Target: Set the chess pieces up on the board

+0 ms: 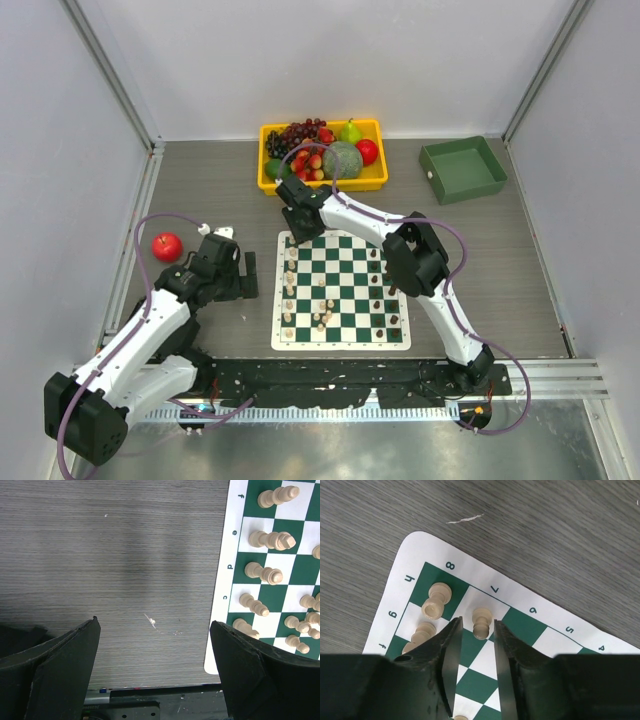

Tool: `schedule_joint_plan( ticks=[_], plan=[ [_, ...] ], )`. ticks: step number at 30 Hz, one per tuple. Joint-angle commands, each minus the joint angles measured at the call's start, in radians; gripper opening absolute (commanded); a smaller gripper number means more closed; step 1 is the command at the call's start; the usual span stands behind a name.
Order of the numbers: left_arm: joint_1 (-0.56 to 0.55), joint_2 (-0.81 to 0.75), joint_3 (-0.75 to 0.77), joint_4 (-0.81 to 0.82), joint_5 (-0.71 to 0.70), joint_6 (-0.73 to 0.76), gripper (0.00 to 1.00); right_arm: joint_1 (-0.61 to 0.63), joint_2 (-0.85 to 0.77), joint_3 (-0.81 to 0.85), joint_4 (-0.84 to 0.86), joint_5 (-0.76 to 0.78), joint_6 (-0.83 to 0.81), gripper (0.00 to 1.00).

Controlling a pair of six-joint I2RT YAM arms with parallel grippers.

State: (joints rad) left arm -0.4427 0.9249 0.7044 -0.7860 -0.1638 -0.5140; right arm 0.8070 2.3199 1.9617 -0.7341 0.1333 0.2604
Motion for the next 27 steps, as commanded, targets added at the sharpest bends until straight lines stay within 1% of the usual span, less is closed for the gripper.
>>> schedule_joint_plan(
  ticks=[1, 8, 12, 16, 18, 20, 22, 27],
  plan=[
    [0.007, -0.012, 0.0, 0.016, 0.001, 0.012, 1.0, -0.002, -0.022, 0.046, 0.001, -0.012, -0.003, 0.4],
    [0.007, -0.021, 0.009, 0.01, -0.002, 0.012, 1.0, -0.005, -0.112, 0.036, -0.002, 0.02, -0.009, 0.45],
    [0.007, -0.027, 0.02, -0.01, -0.017, 0.019, 1.0, -0.006, -0.192, -0.027, 0.013, 0.032, -0.004, 0.47],
    [0.007, -0.047, 0.043, -0.025, -0.068, 0.034, 1.0, -0.006, -0.293, -0.144, 0.065, 0.005, 0.022, 0.49],
    [0.009, -0.06, 0.047, -0.013, -0.063, 0.043, 1.0, -0.005, -0.352, -0.257, 0.102, -0.003, 0.04, 0.51],
    [0.009, -0.061, 0.053, -0.016, -0.071, 0.045, 1.0, -0.006, -0.402, -0.323, 0.128, -0.004, 0.053, 0.52],
    [0.009, -0.06, 0.055, -0.016, -0.083, 0.045, 1.0, -0.005, -0.462, -0.383, 0.142, -0.012, 0.066, 0.53],
    [0.009, -0.046, 0.05, -0.021, -0.082, 0.028, 1.0, -0.003, -0.539, -0.501, 0.179, -0.034, 0.092, 0.53]
  ],
)
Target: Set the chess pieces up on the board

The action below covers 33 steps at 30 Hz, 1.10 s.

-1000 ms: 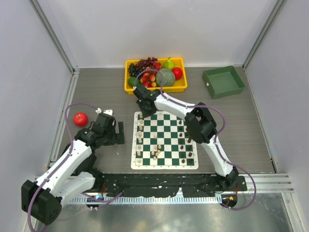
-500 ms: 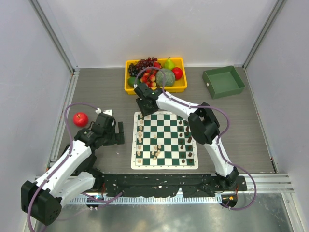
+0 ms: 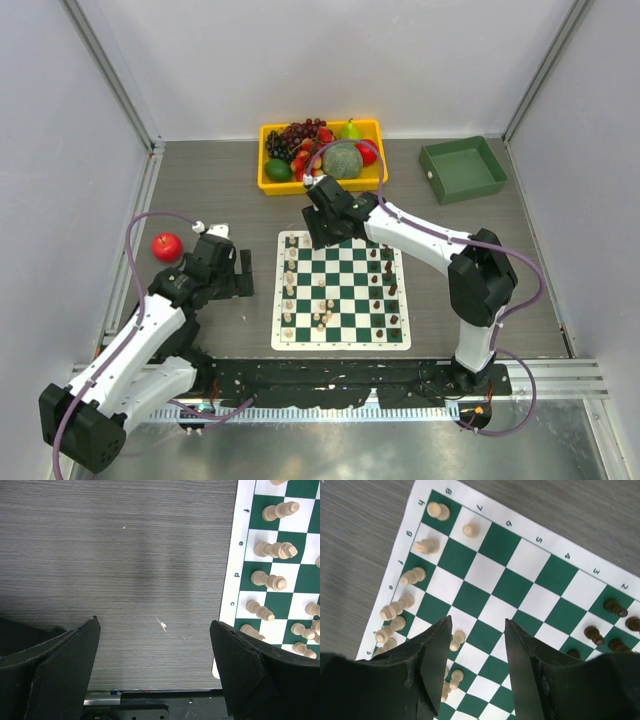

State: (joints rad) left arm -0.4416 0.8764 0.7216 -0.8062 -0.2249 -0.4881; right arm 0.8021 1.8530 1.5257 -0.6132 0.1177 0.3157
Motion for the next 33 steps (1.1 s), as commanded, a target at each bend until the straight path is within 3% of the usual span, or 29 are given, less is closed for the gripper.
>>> schedule_joint_plan(
  ticks=[1, 9, 33],
  plan=[
    [0.007, 0.001, 0.032, 0.001, -0.014, -0.004, 1.0, 0.003, -0.086, -0.09, 0.064, -0.018, 0.045, 0.53],
    [0.007, -0.004, 0.026, 0.004, -0.011, -0.018, 0.99, 0.055, -0.084, -0.176, 0.079, -0.018, 0.089, 0.53],
    [0.007, -0.017, 0.007, -0.005, -0.036, -0.04, 1.0, 0.14, 0.017, -0.176, 0.027, 0.02, 0.123, 0.41]
  ],
)
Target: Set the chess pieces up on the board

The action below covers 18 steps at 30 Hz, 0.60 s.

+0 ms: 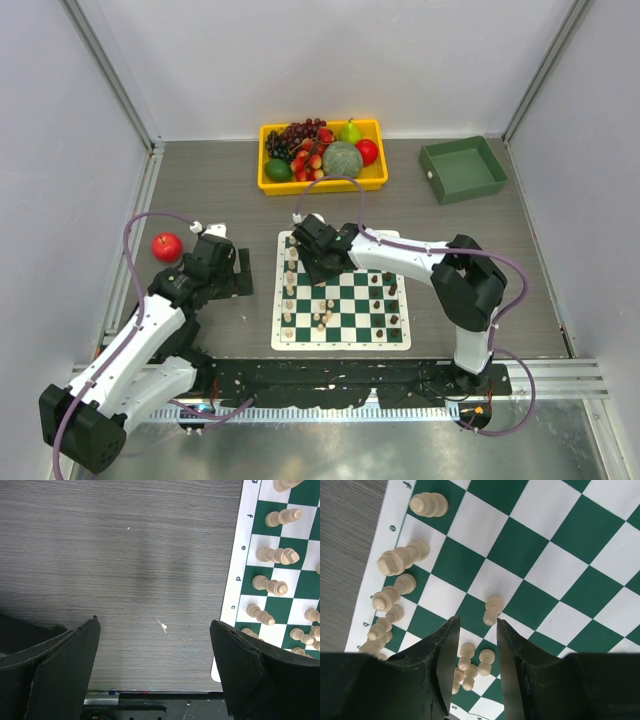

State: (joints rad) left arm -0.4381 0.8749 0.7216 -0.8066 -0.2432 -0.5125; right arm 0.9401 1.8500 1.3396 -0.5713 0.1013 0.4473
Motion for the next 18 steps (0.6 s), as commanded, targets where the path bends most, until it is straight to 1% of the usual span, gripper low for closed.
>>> schedule_joint_plan(
  ticks=[1, 6, 14, 18],
  plan=[
    [0.004, -0.017, 0.006, -0.008, -0.018, -0.014, 0.99, 0.002, 0.021, 0.015, -0.022, 0.035, -0.01, 0.4],
    [0.004, -0.022, 0.002, -0.005, -0.019, -0.021, 0.99, 0.005, 0.04, 0.009, -0.012, 0.009, -0.004, 0.39],
    [0.004, -0.013, 0.004, -0.002, -0.015, -0.015, 1.0, 0.003, 0.043, 0.016, -0.015, 0.028, -0.013, 0.25],
    [0.004, -0.011, 0.002, -0.006, -0.016, -0.015, 1.0, 0.002, 0.048, 0.026, -0.027, 0.052, -0.027, 0.21]
  ],
)
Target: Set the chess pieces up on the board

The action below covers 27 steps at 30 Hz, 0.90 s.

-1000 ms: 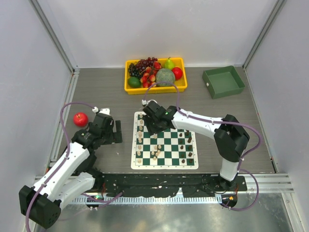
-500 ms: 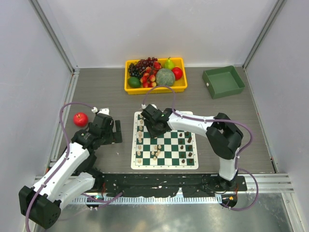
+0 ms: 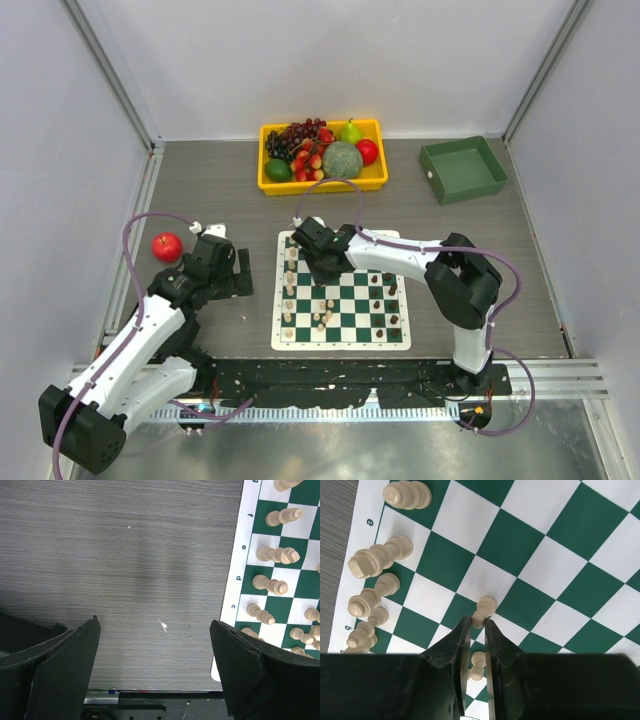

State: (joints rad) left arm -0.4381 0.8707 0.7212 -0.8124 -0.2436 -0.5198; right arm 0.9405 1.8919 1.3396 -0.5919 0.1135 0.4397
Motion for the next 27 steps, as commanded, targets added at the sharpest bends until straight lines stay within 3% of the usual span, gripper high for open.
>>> schedule_joint_plan(
  ticks=[1, 19, 27],
  plan=[
    [0.004, -0.006, 0.003, -0.002, -0.014, -0.009, 1.0, 0.003, 0.007, 0.027, -0.006, 0.04, -0.022, 0.2],
    [0.004, -0.012, 0.004, -0.008, -0.017, -0.009, 1.0, -0.005, -0.002, 0.119, 0.02, -0.024, -0.033, 0.18],
    [0.004, -0.018, 0.003, -0.014, -0.022, -0.009, 1.0, -0.075, 0.038, 0.174, 0.069, -0.098, -0.012, 0.19]
  ],
)
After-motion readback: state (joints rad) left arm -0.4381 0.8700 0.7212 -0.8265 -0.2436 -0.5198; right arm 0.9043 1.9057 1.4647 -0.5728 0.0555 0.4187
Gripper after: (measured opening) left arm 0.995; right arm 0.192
